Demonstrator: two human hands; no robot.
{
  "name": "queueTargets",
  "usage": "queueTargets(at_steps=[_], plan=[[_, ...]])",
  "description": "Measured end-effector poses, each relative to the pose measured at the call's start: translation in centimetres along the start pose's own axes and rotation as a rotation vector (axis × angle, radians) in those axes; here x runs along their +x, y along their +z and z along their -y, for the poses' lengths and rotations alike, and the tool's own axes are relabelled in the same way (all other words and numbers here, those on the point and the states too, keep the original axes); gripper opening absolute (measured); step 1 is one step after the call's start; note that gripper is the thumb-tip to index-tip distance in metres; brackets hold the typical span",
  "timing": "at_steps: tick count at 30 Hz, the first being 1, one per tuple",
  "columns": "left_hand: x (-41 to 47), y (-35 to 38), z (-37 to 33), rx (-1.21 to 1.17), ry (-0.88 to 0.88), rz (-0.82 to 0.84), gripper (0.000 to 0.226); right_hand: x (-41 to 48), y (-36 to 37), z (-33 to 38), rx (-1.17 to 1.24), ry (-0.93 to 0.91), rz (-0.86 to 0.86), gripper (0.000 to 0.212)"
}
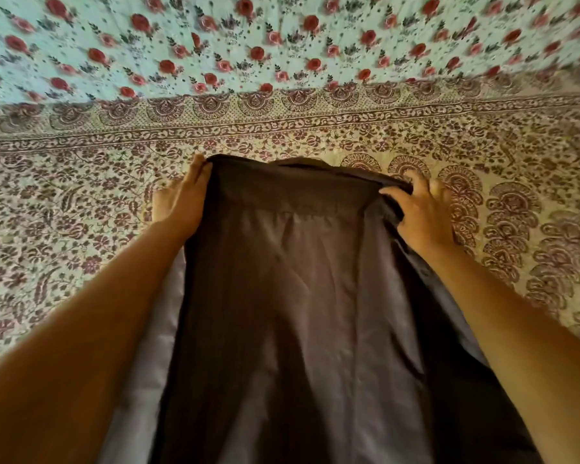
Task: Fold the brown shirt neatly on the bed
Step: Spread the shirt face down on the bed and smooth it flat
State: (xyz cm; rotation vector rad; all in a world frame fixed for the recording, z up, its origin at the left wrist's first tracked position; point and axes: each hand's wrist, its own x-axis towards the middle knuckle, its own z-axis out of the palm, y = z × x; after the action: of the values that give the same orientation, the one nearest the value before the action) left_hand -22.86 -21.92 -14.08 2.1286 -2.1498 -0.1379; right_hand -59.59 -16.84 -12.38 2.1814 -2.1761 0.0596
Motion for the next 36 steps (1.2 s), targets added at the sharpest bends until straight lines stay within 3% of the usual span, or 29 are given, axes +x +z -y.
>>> queueTargets(at_steps=[3,5,9,13,15,17,21,24,27,32,36], plan=[[0.7,1.8,-1.4,0.169,-0.091,0.137,0.069,1.2,2.5,0.5,-0.022,0.153,0.157,0.073],[0.0,3.5,-2.7,0.15,-0.114,0.095,0.059,0.5,4.5,1.9,0.061,0.127,0.168,0.063],[-1.2,6.5,-4.2,-0.003,0.062,0.004,0.053,-1.4,7.6,4.0,0.297,-0.004,0.208,0.051],[-0.4,7.8,-1.4,-0.062,-0.128,-0.011,0.051,-0.8,9.3,2.8,0.315,0.099,0.243,0.052],[0.3,7.5,0.4,-0.046,-0.112,-0.026,0.056,-0.2,9.6,2.3,0.27,0.103,0.254,0.052],[1.0,6.9,1.5,-0.119,-0.146,-0.094,0.055,0.1,9.8,2.4,0.261,0.124,0.207,0.049],[2.2,4.9,2.3,-0.286,-0.469,-0.227,0.037,1.2,8.5,3.1,0.264,0.267,-0.083,0.037],[3.1,4.1,2.2,-0.394,-0.547,-0.191,0.04,2.8,7.7,3.7,0.24,0.258,-0.166,0.026],[3.6,3.8,1.9,-0.477,-0.584,-0.167,0.027,4.7,7.7,5.0,0.298,0.214,-0.158,0.034],[4.4,3.8,3.1,-0.56,-0.461,-0.089,0.023,7.4,8.2,5.4,0.342,0.38,-0.024,0.038],[5.6,2.9,5.2,-0.793,-0.613,-0.216,0.029,7.9,7.1,5.5,0.277,0.442,-0.123,0.027]])
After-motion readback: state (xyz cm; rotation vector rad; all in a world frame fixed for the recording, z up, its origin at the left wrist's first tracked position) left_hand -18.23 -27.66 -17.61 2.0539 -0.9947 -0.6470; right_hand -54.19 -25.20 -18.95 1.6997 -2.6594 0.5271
